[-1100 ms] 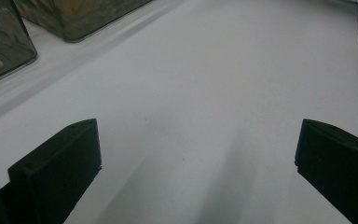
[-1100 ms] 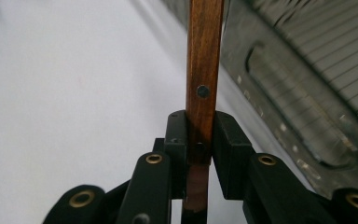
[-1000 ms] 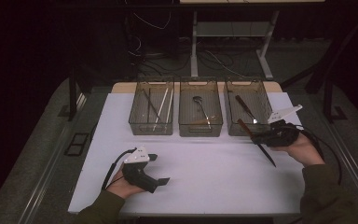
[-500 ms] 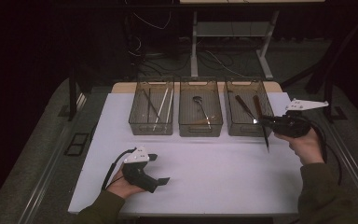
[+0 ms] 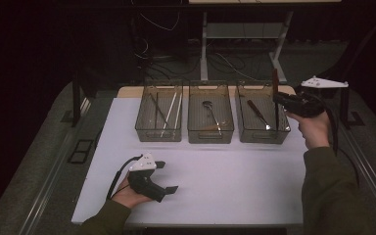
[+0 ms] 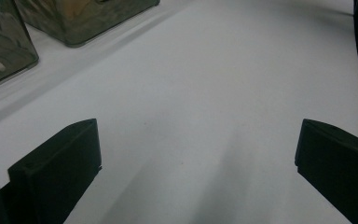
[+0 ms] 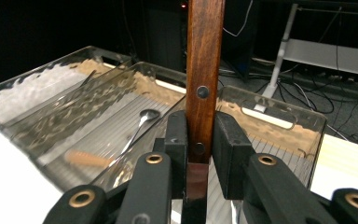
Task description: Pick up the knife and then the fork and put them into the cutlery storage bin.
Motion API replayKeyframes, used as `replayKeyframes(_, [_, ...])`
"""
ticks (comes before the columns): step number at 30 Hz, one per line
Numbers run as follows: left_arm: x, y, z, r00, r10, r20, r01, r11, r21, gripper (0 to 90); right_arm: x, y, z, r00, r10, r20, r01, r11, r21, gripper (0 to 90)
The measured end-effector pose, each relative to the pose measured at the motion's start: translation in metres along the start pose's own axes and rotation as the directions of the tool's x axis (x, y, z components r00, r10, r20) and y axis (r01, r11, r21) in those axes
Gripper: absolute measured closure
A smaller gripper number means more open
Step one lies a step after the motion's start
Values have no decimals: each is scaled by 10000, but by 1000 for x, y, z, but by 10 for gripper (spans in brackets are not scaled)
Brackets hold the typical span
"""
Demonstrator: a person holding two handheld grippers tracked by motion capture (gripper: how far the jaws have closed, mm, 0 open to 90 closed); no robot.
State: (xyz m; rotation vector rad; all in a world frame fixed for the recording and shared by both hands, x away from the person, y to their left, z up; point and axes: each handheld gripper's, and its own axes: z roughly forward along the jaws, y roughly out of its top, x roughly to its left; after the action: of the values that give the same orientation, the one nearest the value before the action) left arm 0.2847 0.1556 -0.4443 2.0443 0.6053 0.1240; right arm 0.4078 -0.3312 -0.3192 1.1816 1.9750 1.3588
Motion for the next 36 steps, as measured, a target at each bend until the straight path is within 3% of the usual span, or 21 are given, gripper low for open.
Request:
replayKeyframes(7, [0, 0, -1, 10000, -48, 19, 48, 10000, -25, 0, -7, 4, 26, 9979, 217, 618, -233, 9994, 250, 769])
replayKeyframes(12, [0, 0, 0, 10000, -77, 41, 77, 10000, -40, 0, -11, -8, 46, 9969, 320, 715, -384, 9952, 900, 769])
replayKeyframes(16, [0, 0, -1, 10000, -72, 60, 73, 10000, -56, 0, -13, -19, 58, 9958, 373, 835, -485, 9896, 1356, 769])
replayKeyframes(24, [1, 0, 0, 9999, -88, 81, 88, 9999, -65, 0, -14, -38, 76, 9937, 492, 1005, -735, 9641, 2552, 767])
replayKeyframes(27, [1, 0, 0, 9999, -89, 86, 89, 9999, -57, 0, -14, -39, 78, 9927, 563, 1062, -820, 9633, 2557, 755])
replayKeyframes(30, [1, 0, 1, 9999, -120, 80, 121, 9999, -118, 0, -14, -39, 79, 9911, 488, 1237, -793, 9635, 2556, 611])
replayKeyframes(36, [1, 0, 1, 9999, -138, 73, 138, 9998, -115, 0, -16, -37, 71, 9899, 888, 1102, -1114, 9692, 2197, 453])
